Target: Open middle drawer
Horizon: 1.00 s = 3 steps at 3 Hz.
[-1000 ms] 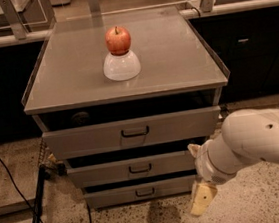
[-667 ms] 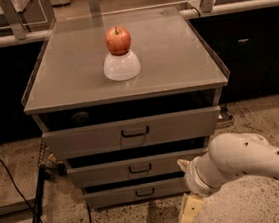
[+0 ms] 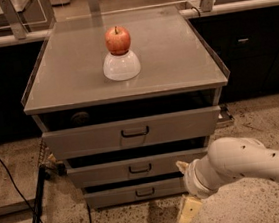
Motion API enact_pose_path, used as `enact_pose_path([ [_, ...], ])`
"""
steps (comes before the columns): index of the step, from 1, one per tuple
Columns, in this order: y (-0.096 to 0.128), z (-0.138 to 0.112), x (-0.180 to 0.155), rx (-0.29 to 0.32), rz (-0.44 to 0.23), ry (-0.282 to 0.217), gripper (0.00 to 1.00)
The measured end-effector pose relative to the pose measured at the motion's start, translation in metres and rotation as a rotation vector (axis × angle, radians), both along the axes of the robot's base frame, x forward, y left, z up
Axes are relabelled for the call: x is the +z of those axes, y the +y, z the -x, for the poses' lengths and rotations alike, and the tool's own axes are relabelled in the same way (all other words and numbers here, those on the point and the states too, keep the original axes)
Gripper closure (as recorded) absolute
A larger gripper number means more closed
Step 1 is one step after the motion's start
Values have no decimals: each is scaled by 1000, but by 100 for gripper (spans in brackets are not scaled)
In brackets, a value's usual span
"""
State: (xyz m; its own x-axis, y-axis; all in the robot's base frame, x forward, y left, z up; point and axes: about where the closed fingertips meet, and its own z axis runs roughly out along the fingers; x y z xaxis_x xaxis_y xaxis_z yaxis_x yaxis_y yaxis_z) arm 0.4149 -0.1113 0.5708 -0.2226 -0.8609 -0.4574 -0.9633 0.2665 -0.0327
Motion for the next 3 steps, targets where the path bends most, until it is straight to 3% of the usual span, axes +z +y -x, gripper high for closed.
enact_pose_path([
  [2, -1, -25, -46, -7, -53, -109, 0],
  [3, 3, -47, -63, -9, -127, -171, 0],
])
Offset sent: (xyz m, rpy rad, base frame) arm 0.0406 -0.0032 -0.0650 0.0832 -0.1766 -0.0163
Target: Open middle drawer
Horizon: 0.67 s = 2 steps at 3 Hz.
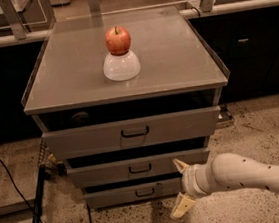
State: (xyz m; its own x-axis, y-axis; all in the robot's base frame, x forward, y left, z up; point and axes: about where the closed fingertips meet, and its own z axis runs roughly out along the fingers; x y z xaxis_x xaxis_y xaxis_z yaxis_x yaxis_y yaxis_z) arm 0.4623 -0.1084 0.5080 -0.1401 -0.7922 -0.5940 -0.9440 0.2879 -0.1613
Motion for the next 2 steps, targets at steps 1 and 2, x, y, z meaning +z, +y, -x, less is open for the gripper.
enact_pose_path([
  [1, 11, -37, -43, 23, -94, 6, 0],
  [2, 12, -37, -45, 15, -97, 10, 0],
])
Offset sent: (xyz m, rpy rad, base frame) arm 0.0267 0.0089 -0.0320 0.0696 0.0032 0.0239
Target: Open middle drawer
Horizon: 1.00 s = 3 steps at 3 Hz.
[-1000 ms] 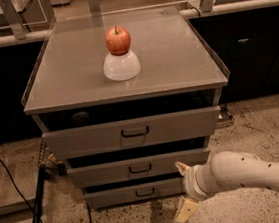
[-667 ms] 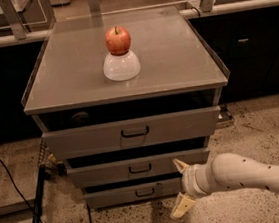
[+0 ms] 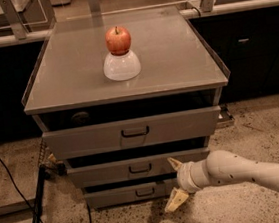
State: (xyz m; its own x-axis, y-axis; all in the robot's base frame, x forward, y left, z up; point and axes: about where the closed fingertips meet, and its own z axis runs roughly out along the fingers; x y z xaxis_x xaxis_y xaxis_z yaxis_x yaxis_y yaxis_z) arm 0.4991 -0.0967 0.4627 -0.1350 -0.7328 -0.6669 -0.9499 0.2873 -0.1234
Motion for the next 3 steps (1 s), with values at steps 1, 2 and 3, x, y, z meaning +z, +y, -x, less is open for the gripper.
enact_pose_path([
  [1, -2, -9, -5, -10, -1, -13, 0],
  [2, -7, -34, -17, -23, -2, -40, 0],
  [3, -9, -52, -23, -29, 2, -58, 0],
])
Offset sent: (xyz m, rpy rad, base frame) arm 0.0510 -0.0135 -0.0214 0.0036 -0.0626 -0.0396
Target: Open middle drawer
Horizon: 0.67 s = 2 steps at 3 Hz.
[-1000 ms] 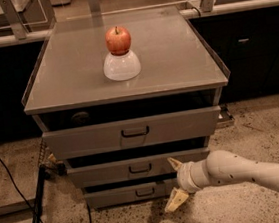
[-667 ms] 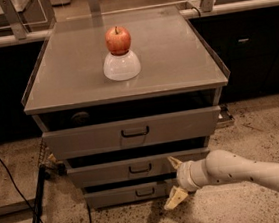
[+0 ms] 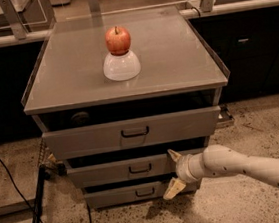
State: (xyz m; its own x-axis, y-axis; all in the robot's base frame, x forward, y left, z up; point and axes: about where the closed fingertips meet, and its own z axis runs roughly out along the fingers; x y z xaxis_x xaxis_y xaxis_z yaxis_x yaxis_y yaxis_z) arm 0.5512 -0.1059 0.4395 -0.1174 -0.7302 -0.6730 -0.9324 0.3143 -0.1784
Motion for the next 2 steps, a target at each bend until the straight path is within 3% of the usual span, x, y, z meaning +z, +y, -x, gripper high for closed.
enact_pose_path([
  [2, -11, -36, -12, 12, 90, -4, 0],
])
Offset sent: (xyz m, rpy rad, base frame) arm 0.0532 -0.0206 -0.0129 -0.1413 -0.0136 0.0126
